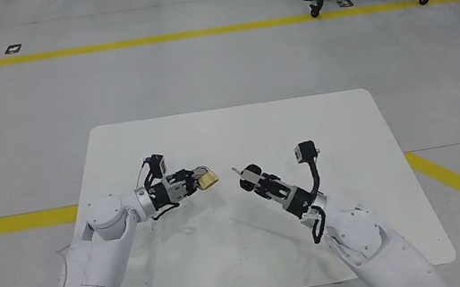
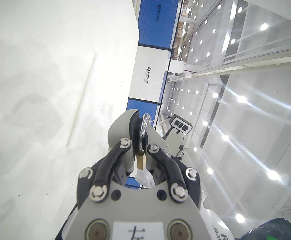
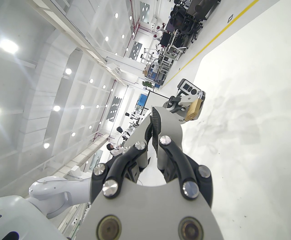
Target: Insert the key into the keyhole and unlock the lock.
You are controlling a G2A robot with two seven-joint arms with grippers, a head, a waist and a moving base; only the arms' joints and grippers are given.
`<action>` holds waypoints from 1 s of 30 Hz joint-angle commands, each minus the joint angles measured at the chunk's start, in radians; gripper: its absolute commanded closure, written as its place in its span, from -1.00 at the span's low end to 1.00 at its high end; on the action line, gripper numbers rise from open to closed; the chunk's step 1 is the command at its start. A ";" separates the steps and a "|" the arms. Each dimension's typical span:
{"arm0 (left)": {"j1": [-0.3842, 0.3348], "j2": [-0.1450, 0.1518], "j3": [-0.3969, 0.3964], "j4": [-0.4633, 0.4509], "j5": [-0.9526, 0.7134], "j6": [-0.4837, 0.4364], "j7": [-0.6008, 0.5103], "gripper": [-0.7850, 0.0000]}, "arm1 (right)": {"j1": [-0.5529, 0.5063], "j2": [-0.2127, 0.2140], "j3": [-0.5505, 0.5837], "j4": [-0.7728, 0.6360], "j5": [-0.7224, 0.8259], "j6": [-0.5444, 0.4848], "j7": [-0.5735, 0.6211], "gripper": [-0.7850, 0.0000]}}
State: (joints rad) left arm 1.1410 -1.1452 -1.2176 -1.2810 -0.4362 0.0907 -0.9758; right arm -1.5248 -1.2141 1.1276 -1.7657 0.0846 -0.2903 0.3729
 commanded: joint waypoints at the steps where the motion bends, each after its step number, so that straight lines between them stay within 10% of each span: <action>1: 0.000 0.000 0.000 0.000 0.000 0.000 0.000 1.00 | 0.000 0.000 0.000 0.000 0.000 0.000 0.000 1.00; 30: 0.059 -0.008 0.015 -0.084 -0.052 0.022 0.140 1.00 | 0.008 -0.045 -0.183 -0.070 -0.136 0.453 -0.248 1.00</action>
State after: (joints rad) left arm 1.1967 -1.1542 -1.2003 -1.3586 -0.4911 0.1127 -0.8372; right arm -1.5216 -1.2569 0.9478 -1.8392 -0.0539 0.1613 0.1280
